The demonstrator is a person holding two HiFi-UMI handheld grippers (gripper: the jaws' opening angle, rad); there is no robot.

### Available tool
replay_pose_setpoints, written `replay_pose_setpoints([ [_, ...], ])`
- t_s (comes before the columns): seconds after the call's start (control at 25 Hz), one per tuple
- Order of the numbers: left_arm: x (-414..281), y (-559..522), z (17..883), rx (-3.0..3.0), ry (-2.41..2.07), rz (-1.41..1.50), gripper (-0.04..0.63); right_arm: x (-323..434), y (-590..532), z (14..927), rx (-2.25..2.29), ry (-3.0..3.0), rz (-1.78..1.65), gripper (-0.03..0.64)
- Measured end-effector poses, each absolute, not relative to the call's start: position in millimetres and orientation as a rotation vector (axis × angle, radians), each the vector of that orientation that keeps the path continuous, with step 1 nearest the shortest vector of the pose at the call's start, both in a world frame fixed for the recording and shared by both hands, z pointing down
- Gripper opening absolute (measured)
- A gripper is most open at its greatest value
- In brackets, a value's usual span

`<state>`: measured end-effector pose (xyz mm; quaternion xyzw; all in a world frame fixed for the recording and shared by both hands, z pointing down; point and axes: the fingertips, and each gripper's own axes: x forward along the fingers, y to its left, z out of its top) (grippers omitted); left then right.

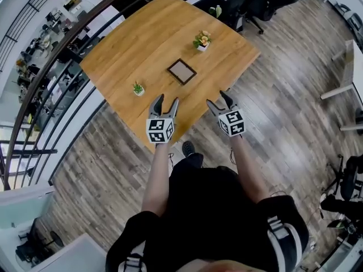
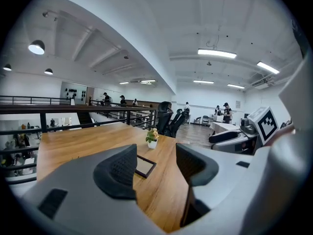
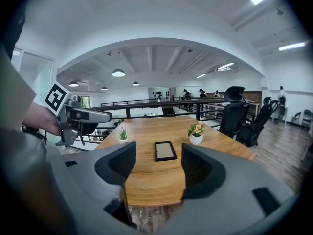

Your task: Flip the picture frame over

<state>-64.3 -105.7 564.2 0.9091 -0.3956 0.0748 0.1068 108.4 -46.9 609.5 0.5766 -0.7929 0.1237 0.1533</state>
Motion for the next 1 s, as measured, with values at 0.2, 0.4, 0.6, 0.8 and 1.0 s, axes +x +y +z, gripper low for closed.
replay_pose_setpoints([
  [0.2, -75.6, -143.2, 566.3, 2.679, -1.140, 0.239, 0.252, 110.1, -82.2, 607.9, 1.717, -2.248, 0.391, 0.288],
  [0.4, -77.7, -171.1, 572.2, 2.693, -1.099, 0.251, 0.252, 102.0, -107.2, 611.7, 1.734, -2.232, 0.388, 0.287],
  [0.6, -76.5, -190.9, 570.5, 2.723, -1.054, 0.248, 0.252, 107.5, -122.1, 614.8, 1.778, -2.188, 0.395, 0.285],
  [0.8, -78.2, -199.0, 569.4, 2.727, -1.034, 0.233, 0.252, 104.3, -132.7, 608.9, 1.788, -2.181, 0.387, 0.281],
  [1.0, -78.1, -201.6, 575.7, 2.717, -1.017, 0.243, 0.252, 94.8, -134.2, 612.6, 1.762, -2.179, 0.381, 0.278],
])
